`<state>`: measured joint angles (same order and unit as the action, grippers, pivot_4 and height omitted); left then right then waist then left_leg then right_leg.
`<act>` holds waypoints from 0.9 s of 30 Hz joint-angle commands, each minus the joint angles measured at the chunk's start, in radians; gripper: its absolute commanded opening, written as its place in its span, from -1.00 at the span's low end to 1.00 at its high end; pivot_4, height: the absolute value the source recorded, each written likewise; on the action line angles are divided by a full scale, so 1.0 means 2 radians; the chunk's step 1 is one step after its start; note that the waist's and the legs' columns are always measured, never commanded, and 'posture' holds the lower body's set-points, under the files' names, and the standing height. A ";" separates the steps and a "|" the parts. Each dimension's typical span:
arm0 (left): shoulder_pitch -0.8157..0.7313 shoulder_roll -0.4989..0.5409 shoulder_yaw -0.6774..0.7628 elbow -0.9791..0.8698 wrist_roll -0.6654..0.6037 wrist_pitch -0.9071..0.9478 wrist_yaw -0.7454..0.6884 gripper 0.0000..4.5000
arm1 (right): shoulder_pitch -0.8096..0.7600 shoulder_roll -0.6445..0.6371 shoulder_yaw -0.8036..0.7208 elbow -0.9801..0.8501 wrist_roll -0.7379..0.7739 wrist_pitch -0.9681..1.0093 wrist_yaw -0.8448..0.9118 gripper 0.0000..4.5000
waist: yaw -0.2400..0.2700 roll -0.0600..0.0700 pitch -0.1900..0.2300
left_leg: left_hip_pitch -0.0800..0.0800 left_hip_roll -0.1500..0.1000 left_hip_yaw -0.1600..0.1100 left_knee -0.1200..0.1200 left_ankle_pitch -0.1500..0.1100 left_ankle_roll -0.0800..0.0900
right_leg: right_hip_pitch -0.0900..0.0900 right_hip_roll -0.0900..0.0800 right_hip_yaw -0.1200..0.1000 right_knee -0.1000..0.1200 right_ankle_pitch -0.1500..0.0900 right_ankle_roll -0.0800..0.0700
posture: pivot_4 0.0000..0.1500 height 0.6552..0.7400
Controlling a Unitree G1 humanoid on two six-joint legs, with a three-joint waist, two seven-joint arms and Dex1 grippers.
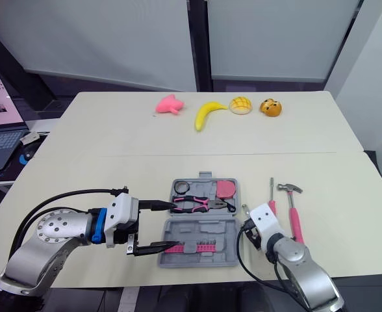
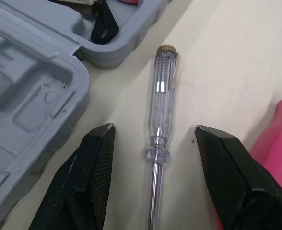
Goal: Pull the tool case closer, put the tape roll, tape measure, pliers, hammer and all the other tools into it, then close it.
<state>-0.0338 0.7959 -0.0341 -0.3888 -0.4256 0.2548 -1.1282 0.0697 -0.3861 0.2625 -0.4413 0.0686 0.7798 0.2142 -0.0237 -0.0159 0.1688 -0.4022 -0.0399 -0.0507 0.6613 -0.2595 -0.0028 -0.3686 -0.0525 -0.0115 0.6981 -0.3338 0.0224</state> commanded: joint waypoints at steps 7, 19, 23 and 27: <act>-0.009 0.010 0.014 -0.006 -0.014 0.013 -0.004 1.00 | 0.017 0.019 -0.022 -0.009 -0.008 0.009 -0.009 -0.37 | 0.000 0.000 0.000 | 0.000 0.000 0.000 0.000 0.000 0.000 | 0.000 0.000 0.000 0.000 0.000 0.000 | 1.00 0.51; -0.001 0.017 0.047 0.006 -0.030 0.022 -0.010 1.00 | 0.009 0.022 -0.033 -0.037 -0.008 0.007 -0.005 -0.87 | 0.000 0.000 0.000 | 0.000 0.000 0.000 0.000 0.000 0.000 | 0.000 0.000 0.000 0.000 0.000 0.000 | 1.00 0.51; 0.001 0.030 0.067 0.016 -0.037 0.025 -0.019 1.00 | -0.013 -0.008 -0.052 -0.091 0.002 0.034 0.020 -0.87 | 0.000 0.000 0.000 | 0.000 0.000 0.000 0.000 0.000 0.000 | 0.000 0.000 0.000 0.000 0.000 0.000 | 1.00 0.51; 0.017 0.044 0.092 0.019 -0.041 0.021 -0.028 1.00 | -0.060 -0.087 -0.049 -0.139 0.021 0.073 0.089 -0.87 | -0.001 0.000 0.000 | 0.000 0.000 0.000 0.000 0.000 0.000 | 0.000 0.000 0.000 0.000 0.000 0.000 | 1.00 0.51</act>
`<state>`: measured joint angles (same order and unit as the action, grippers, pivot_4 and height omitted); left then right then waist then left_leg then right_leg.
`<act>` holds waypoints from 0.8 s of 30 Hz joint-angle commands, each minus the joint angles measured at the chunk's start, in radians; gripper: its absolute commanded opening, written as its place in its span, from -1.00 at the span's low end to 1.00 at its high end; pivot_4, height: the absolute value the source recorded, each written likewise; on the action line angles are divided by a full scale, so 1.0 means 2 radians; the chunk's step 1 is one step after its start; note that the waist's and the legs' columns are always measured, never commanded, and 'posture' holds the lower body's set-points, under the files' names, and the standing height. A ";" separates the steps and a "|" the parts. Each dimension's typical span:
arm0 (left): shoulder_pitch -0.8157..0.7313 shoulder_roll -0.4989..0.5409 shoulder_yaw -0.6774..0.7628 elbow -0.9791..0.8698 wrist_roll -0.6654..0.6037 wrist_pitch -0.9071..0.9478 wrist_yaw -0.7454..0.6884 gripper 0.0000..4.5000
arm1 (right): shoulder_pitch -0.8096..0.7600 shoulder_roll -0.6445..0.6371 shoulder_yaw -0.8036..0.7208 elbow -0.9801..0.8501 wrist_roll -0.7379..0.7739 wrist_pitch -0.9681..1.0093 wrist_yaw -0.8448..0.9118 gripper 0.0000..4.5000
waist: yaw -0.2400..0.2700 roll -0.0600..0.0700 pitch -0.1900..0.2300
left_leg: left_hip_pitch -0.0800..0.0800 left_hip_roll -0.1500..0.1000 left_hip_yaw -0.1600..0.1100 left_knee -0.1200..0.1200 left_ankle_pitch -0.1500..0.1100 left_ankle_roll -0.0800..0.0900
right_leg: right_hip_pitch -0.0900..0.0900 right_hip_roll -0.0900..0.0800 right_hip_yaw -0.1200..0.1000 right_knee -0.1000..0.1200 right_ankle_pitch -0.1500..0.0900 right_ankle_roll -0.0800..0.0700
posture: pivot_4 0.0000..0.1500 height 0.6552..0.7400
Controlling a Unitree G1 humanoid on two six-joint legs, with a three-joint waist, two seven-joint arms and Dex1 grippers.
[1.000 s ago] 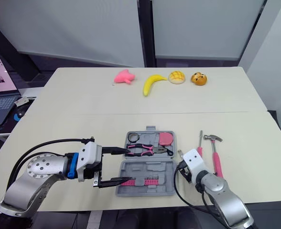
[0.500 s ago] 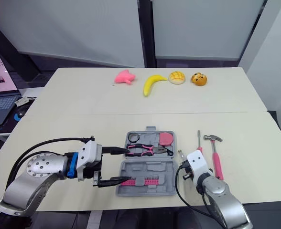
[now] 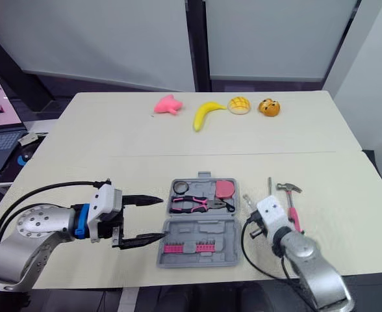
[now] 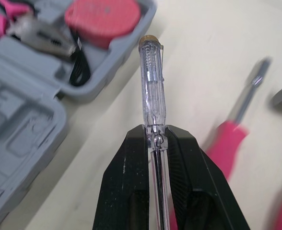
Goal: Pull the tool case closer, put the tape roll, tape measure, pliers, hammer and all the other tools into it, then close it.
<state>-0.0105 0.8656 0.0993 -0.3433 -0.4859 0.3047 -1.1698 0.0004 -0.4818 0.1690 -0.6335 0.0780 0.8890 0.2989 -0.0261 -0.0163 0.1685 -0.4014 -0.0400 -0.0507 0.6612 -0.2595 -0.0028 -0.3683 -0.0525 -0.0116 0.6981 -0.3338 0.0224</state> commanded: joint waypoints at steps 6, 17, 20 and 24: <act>0.039 0.026 0.052 0.010 0.002 -0.047 -0.043 1.00 | -0.127 -0.183 0.047 -0.056 0.051 0.024 0.197 -0.87 | 0.000 0.000 0.000 | 0.000 0.000 0.000 0.000 0.000 0.000 | 0.000 0.000 0.000 0.000 0.000 0.000 | 1.00 0.51; 0.081 0.045 0.044 0.089 0.066 -0.169 -0.088 1.00 | -0.276 -0.149 0.223 0.049 0.014 -0.018 0.305 -0.87 | 0.000 0.000 0.000 | 0.000 0.000 0.000 0.000 0.000 0.000 | 0.000 0.000 0.000 -0.001 0.000 0.000 | 1.00 0.51; 0.082 0.042 0.044 0.088 0.063 -0.159 -0.084 1.00 | -0.306 -0.106 0.259 0.086 -0.004 -0.020 0.305 -0.87 | 0.000 0.000 0.000 | 0.000 0.000 0.000 0.000 0.000 0.000 | -0.001 0.000 0.000 0.000 0.000 0.000 | 1.00 0.51; 0.074 0.040 0.043 0.079 0.055 -0.134 -0.075 1.00 | -0.333 -0.056 0.289 0.130 -0.027 -0.031 0.301 -0.87 | -0.001 0.000 0.000 | 0.000 0.000 0.000 0.000 0.000 0.000 | -0.001 0.000 0.000 0.000 0.000 0.000 | 1.00 0.51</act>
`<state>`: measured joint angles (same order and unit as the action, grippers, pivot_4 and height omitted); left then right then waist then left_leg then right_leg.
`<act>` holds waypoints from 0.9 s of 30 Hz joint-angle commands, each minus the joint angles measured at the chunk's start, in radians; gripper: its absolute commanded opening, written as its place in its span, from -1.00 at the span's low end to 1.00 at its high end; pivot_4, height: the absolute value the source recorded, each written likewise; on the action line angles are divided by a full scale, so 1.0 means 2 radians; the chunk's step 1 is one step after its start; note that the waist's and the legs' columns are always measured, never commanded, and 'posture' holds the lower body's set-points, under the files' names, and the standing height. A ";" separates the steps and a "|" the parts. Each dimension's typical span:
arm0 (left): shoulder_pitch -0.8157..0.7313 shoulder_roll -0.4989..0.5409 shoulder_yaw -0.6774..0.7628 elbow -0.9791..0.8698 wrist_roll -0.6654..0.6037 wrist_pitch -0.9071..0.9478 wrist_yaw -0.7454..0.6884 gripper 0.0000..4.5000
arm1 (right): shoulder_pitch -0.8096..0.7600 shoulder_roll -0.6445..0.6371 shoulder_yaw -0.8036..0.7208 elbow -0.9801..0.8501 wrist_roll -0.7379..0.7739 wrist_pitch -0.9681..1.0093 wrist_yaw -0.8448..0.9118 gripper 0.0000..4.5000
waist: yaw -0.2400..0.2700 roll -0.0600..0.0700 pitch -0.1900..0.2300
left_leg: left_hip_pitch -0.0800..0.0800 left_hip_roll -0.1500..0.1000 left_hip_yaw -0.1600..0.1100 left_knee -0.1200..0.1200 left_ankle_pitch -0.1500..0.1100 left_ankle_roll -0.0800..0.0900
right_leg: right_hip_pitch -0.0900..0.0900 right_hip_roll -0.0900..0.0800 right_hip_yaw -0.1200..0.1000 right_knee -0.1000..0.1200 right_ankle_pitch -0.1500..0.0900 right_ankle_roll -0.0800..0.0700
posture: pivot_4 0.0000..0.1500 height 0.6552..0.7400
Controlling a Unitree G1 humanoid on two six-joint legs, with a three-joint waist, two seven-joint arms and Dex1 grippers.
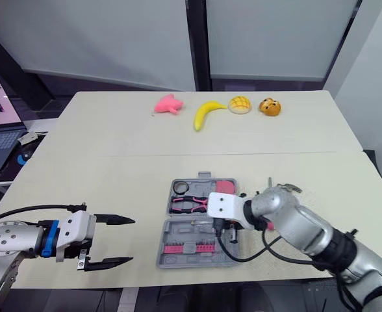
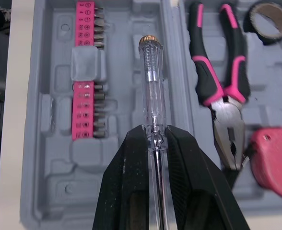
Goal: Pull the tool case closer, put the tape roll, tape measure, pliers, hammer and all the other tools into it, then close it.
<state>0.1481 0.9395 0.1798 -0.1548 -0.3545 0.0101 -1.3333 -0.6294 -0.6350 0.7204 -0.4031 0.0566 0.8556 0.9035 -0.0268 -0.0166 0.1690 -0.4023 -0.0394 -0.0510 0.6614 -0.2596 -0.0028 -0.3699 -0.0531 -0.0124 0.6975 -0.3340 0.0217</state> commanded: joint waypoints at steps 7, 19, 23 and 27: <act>-0.009 0.001 -0.001 -0.033 -0.006 0.033 0.018 1.00 | -0.040 0.096 0.044 0.088 -0.054 -0.043 -0.017 -0.87 | -0.001 0.000 0.000 | 0.000 0.000 0.000 0.000 0.000 0.000 | -0.001 0.000 0.000 0.000 0.000 0.000 | 1.00 0.51; -0.009 -0.003 -0.007 -0.043 -0.003 0.037 0.038 1.00 | -0.031 0.133 0.045 0.140 -0.093 -0.074 -0.020 -0.87 | -0.001 0.000 0.000 | 0.000 0.000 0.000 0.000 0.000 0.000 | -0.002 0.000 0.000 0.001 0.000 0.000 | 1.00 0.51; -0.006 -0.003 -0.007 -0.046 -0.004 0.037 0.041 1.00 | -0.026 0.137 0.042 0.142 -0.097 -0.073 -0.018 -0.87 | -0.001 0.000 0.000 | 0.000 0.000 0.000 0.000 0.000 0.000 | -0.002 0.000 0.000 0.001 0.000 0.000 | 1.00 0.51; -0.008 -0.005 -0.013 -0.046 -0.002 0.036 0.043 1.00 | -0.021 0.145 0.036 0.147 -0.098 -0.069 -0.021 -0.72 | -0.001 0.000 0.000 | 0.000 0.000 0.000 0.000 0.000 0.000 | -0.002 0.000 0.000 0.001 0.000 0.000 | 1.00 0.51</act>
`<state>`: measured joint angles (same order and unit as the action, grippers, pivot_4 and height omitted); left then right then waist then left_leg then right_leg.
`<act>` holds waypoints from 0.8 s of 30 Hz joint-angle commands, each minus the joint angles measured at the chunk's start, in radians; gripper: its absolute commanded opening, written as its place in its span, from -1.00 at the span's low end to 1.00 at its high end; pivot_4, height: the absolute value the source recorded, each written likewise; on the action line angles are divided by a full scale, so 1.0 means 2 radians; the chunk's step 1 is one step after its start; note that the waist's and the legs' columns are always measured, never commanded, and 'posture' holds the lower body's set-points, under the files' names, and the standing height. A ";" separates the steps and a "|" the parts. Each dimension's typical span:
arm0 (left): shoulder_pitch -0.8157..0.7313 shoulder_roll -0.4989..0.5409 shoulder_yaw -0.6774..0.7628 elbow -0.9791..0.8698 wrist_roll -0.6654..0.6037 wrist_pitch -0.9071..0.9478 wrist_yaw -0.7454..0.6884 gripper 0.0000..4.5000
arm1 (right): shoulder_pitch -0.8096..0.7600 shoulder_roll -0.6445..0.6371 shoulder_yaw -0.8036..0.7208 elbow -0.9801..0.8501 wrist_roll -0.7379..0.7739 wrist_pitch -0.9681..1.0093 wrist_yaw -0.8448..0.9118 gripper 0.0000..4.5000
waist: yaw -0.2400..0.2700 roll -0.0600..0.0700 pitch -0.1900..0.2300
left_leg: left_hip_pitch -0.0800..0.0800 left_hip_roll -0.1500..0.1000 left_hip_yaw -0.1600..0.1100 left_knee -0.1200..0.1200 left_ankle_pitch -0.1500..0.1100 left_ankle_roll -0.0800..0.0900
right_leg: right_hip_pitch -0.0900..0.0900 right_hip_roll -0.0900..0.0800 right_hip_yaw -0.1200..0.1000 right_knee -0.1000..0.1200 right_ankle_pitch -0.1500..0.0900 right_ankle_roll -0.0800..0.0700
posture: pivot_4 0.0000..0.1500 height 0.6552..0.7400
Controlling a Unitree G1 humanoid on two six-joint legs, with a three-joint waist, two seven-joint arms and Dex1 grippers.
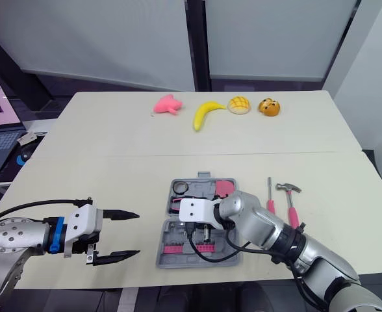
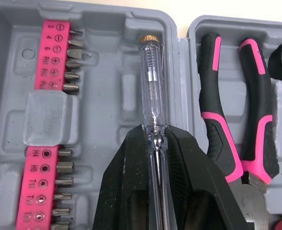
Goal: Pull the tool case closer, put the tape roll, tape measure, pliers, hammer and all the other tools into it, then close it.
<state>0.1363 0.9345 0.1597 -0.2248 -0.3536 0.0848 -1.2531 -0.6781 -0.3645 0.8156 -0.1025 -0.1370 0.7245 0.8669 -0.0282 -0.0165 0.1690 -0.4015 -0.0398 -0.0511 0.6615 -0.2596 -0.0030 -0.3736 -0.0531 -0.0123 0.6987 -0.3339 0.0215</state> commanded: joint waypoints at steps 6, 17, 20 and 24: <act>-0.008 -0.001 -0.008 -0.015 -0.004 0.003 0.006 1.00 | 0.006 0.013 -0.031 -0.025 0.011 -0.001 0.008 -0.09 | 0.000 0.000 0.000 | 0.000 0.000 0.000 0.000 0.000 0.000 | 0.000 0.000 0.000 0.000 0.000 0.000 | 1.00 0.51; -0.013 -0.004 -0.009 -0.026 -0.009 0.013 0.014 1.00 | 0.011 -0.005 -0.047 -0.011 0.014 -0.078 0.037 -0.55 | 0.000 0.000 0.000 | 0.000 0.000 0.000 0.000 0.000 0.000 | 0.000 0.000 0.000 0.000 0.000 0.000 | 1.00 0.51; -0.013 -0.005 -0.008 -0.027 -0.009 0.015 0.014 1.00 | 0.015 0.000 -0.045 0.007 0.008 -0.093 0.034 -0.84 | 0.000 0.000 0.000 | 0.000 0.000 0.000 0.000 0.000 0.000 | 0.000 0.000 0.000 0.000 0.000 0.000 | 1.00 0.51; -0.011 -0.005 -0.007 -0.030 -0.009 0.019 0.015 1.00 | 0.016 0.011 -0.043 0.038 0.000 -0.105 0.029 -0.99 | 0.000 0.000 0.000 | 0.000 0.000 0.000 0.000 0.000 0.000 | 0.000 0.000 0.000 0.000 0.000 0.000 | 1.00 0.51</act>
<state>0.1165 0.9254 0.1413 -0.2544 -0.3540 0.1234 -1.2294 -0.6433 -0.3552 0.7316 -0.0297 -0.1290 0.5362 0.9323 -0.0284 -0.0166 0.1690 -0.4015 -0.0398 -0.0510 0.6615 -0.2595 -0.0030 -0.3728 -0.0531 -0.0124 0.6987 -0.3339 0.0216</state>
